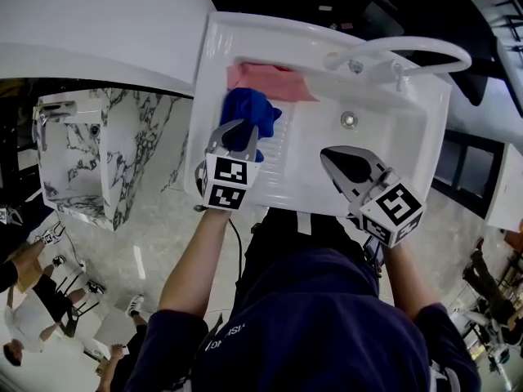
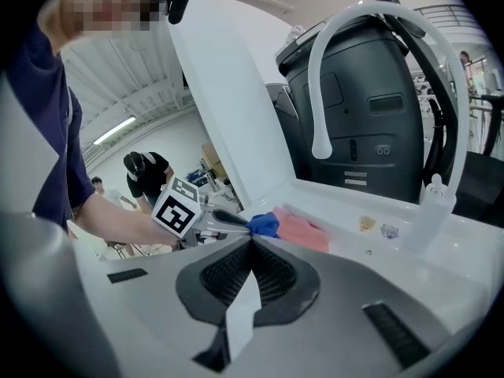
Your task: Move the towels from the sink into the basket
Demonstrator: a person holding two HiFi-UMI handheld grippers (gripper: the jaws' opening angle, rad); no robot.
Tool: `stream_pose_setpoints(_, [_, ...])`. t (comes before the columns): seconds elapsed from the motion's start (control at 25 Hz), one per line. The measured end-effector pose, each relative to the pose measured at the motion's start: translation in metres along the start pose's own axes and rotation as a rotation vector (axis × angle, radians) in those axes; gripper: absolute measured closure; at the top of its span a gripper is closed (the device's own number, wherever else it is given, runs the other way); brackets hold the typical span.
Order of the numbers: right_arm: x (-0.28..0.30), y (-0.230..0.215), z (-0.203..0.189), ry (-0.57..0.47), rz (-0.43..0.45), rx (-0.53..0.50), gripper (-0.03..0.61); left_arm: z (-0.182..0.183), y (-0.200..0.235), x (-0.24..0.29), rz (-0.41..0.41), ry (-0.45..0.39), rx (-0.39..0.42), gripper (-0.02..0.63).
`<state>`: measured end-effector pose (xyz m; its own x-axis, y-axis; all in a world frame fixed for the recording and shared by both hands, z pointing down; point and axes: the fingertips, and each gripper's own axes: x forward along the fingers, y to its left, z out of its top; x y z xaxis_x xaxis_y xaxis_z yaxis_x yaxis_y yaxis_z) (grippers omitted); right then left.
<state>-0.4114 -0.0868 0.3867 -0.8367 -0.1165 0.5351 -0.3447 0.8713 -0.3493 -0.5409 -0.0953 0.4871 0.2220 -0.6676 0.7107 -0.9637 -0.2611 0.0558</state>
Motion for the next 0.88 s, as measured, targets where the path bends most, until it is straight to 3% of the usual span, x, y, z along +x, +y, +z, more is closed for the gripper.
stream_pose_setpoints(0.44, [-0.011, 0.015, 0.014, -0.052, -0.042, -0.021, 0.571, 0.040, 0.001, -0.044, -0.005, -0.146, 0.020, 0.560])
stream_pose_setpoints(0.88, [-0.041, 0.023, 0.018, -0.109, -0.123, -0.028, 0.572, 0.062, -0.020, -0.074, -0.044, -0.241, 0.074, 0.561])
